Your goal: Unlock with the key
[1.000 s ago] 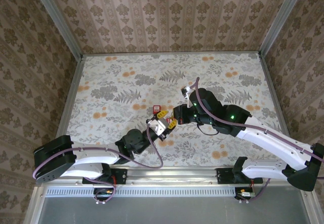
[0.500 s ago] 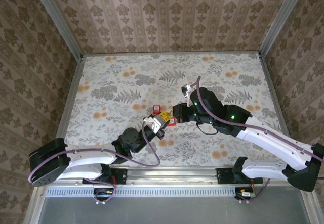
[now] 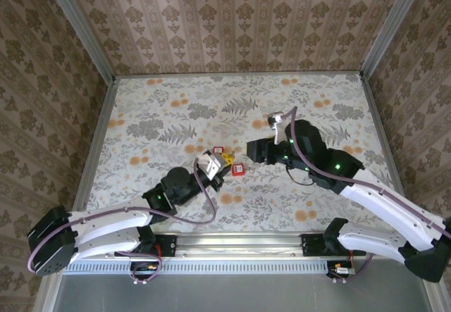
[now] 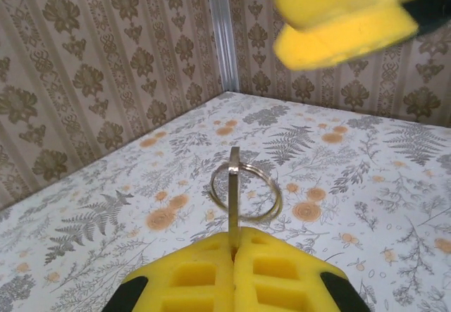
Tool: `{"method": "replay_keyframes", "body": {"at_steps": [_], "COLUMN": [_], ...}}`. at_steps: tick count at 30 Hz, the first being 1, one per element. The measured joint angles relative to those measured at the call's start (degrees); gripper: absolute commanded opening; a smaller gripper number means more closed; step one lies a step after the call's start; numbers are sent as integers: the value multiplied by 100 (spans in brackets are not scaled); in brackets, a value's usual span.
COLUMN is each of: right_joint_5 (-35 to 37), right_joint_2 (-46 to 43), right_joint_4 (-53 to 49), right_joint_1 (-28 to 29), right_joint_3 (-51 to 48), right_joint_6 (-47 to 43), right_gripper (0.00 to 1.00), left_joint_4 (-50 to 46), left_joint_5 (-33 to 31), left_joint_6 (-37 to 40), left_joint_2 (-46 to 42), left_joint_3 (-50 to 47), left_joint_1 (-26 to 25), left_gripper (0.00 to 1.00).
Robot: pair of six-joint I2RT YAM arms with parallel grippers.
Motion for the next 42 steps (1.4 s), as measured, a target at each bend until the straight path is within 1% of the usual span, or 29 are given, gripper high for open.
{"method": "replay_keyframes", "body": {"at_steps": [3, 5, 9, 12, 14, 18, 24, 34, 36, 39, 42], "right_joint_5": [-855, -1408, -2339, -2813, -3034, -3333, -3515, -3637, -3674, -3720, -3742], "right_joint_2": [-219, -181, 33, 175, 267, 398, 402, 461, 479, 494, 498], "right_joint_4": [560, 885, 1471, 1878, 2092, 2328, 2413, 2369, 2328, 2315, 2282], "right_joint_1": [-492, -667, -754, -754, -754, -754, -754, -754, -754, -754, -754], "right_joint_3": [-577, -778, -887, -887, -890, -935, -1034, -1113, -1113, -1113, -1113], "right_joint_6": [-446, -658, -905, -955, -970, -966, -973, -999, -1016, -1025, -1029], "right_gripper": [69, 70, 70, 67, 63, 55, 51, 50, 46, 34, 29], "left_joint_4": [-699, -1106, -1735, -2011, -2135, -2179, -2035, -1554, -1427, -1279, -1180], "left_joint_5": [876, 1445, 2544, 3112, 3370, 3707, 4113, 4478, 4527, 4581, 4625], "left_joint_6": [-380, -588, -942, -1137, -1237, -1384, -1679, -2070, -2138, -2234, -2304], "left_joint_2": [-74, -70, 63, 170, 197, 221, 328, 503, 505, 531, 592], "left_joint_3": [411, 623, 960, 1060, 1078, 1088, 1088, 1088, 1088, 1086, 1086], "left_joint_1": [422, 603, 835, 909, 942, 1025, 1204, 1283, 1351, 1386, 1390], "left_gripper": [0, 0, 0, 0, 0, 0, 0, 0, 0, 0, 0]}}
